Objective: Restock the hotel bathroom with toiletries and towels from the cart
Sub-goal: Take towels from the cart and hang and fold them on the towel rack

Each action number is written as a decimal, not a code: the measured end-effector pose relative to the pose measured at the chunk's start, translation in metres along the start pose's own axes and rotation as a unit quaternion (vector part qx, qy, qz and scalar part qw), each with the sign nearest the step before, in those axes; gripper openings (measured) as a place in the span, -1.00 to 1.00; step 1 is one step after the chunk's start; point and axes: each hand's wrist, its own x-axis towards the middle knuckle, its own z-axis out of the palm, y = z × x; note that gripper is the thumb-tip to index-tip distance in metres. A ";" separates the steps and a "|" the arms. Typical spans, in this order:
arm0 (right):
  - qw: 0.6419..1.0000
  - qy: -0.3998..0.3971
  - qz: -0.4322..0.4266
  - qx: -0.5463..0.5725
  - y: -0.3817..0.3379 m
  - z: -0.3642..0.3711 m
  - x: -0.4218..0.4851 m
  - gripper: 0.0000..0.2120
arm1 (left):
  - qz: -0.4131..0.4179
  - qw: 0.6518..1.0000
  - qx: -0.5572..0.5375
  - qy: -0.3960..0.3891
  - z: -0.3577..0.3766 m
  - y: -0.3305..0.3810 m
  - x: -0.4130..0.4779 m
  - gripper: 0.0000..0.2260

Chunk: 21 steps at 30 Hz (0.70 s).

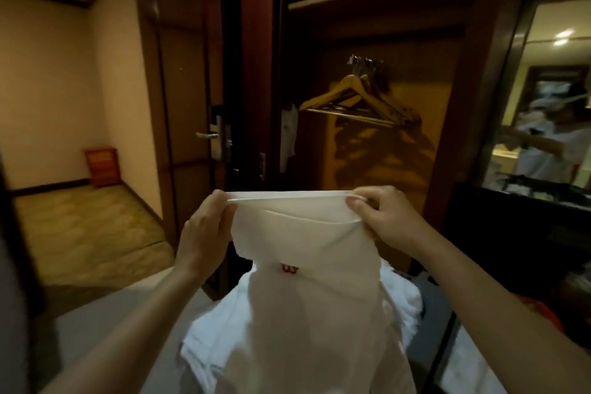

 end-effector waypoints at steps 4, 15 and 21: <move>0.990 0.029 -0.003 0.136 -0.036 0.003 0.000 -0.79 | 0.016 0.998 0.001 0.055 -0.057 0.026 0.005 -0.90; 0.980 -0.047 -0.084 0.176 -0.135 0.011 -0.005 -0.68 | 0.059 0.989 0.112 0.070 -0.192 0.067 -0.003 -0.79; 0.978 -0.125 -0.134 0.104 -0.175 0.037 -0.022 -0.54 | 0.058 0.990 0.086 0.099 -0.253 0.076 -0.033 -0.72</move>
